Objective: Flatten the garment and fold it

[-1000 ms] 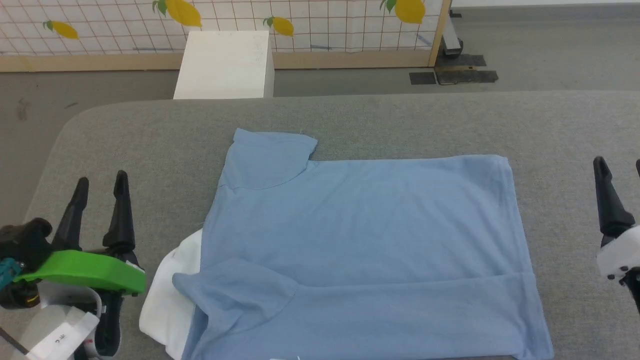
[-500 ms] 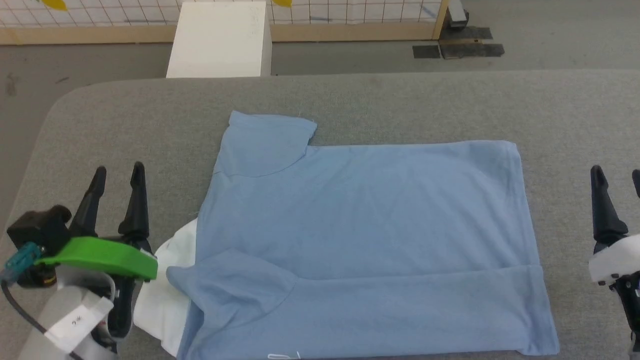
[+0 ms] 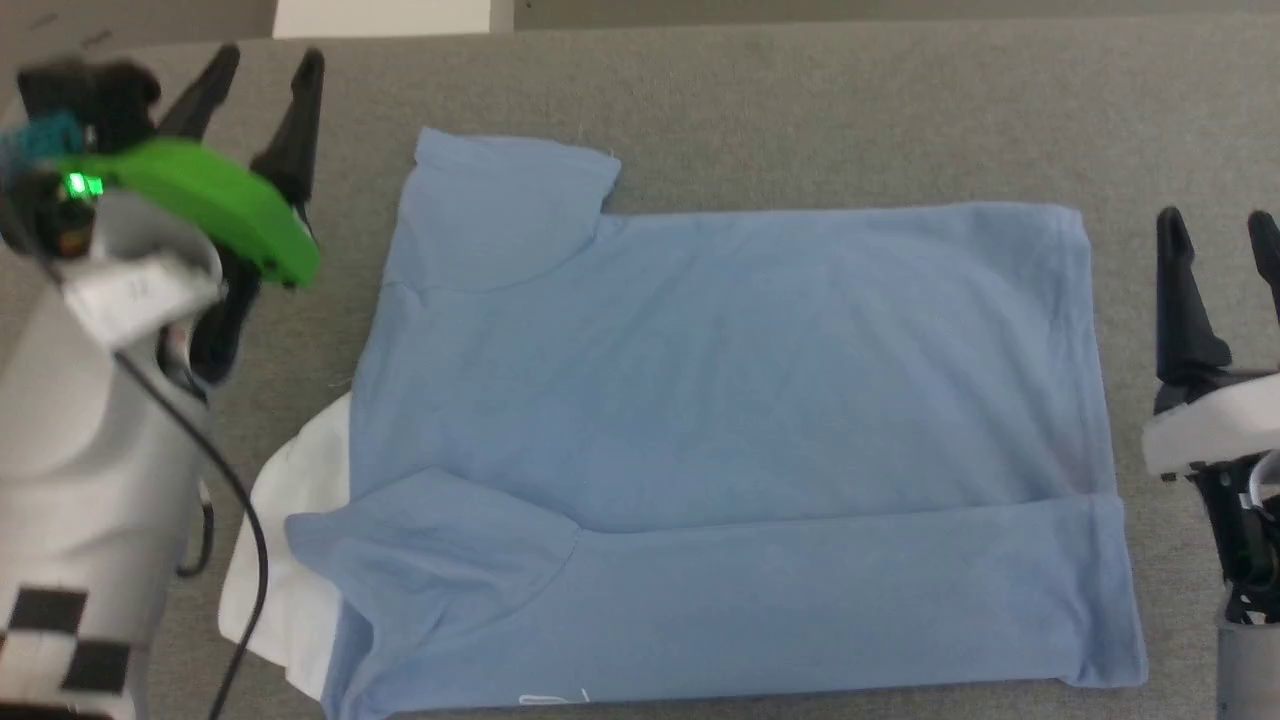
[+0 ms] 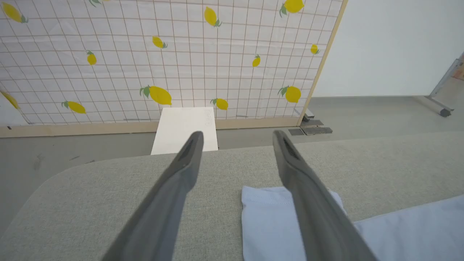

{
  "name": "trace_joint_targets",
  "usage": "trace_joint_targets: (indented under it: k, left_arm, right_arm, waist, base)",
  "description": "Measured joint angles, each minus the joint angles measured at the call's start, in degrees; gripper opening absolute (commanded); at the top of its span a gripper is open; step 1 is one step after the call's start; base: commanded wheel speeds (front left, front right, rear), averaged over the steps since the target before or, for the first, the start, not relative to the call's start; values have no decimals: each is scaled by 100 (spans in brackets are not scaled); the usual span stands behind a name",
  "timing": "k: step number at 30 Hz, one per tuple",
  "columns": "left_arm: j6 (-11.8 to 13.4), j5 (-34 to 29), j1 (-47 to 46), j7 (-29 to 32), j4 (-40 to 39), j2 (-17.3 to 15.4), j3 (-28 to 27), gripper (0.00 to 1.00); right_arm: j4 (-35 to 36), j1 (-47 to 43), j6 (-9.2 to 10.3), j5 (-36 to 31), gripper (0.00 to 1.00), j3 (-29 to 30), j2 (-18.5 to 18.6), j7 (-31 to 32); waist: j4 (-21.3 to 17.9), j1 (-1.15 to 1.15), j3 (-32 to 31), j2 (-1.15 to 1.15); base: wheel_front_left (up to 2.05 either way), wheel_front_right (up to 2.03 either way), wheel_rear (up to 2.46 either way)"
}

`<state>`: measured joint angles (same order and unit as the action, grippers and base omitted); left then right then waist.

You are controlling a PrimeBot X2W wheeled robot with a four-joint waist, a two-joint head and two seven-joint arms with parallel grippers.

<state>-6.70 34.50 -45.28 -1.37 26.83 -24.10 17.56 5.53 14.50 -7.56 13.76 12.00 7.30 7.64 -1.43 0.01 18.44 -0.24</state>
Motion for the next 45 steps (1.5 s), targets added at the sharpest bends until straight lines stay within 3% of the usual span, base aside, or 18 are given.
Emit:
trace_joint_targets:
  k: [5,13,21,22,23,24,31,35,39,45]
  left_arm:
    - [-33,69,-1041,1178,744,-64,389,100]
    - [-34,280,-1990,3606,1616,-191,907,100]
    - [4,238,-2172,4825,1530,-339,1247,100]
    - [3,240,-2176,4881,1486,-365,1248,72]
    - [4,274,-2175,4954,1440,-381,1245,24]
    - [3,336,-2173,5004,1391,-398,1217,0]
    - [2,692,-1911,4919,1050,-321,1094,0]
    - [-16,827,-1766,4818,875,-261,1045,0]
    - [-32,1044,-1703,4776,661,-223,972,0]
    - [-32,1123,-1707,4820,208,-363,892,0]
  right_arm:
    - [179,125,0,-80,100,-230,-198,46]
    - [402,150,0,-132,100,-180,-367,31]
    - [504,50,0,-136,100,37,-420,-79]
    - [509,44,0,-134,100,53,-420,-88]
    - [510,40,0,-126,100,75,-420,-96]
    - [510,39,0,-113,100,103,-421,-113]
    - [525,43,0,-163,100,231,-426,-64]
    - [539,180,0,-345,100,240,-327,320]
    - [417,653,0,-460,100,127,25,1298]
    - [-57,1761,-1,-603,100,-433,542,3249]
  waist:
    - [-118,0,409,0]
    - [-444,0,963,0]
    - [-672,0,1366,0]
    - [-684,0,1388,0]
    - [-695,0,1411,0]
    - [-701,0,1426,0]
    - [-598,0,1352,0]
    - [-520,-1,1231,0]
    - [-422,0,1155,0]
    - [-316,0,1243,0]
  base:
    - [0,0,0]
    - [0,0,0]
    - [0,0,0]
    - [0,0,0]
    - [0,0,0]
    - [0,0,0]
    - [0,0,0]
    - [0,0,0]
    - [0,0,0]
    - [0,0,0]
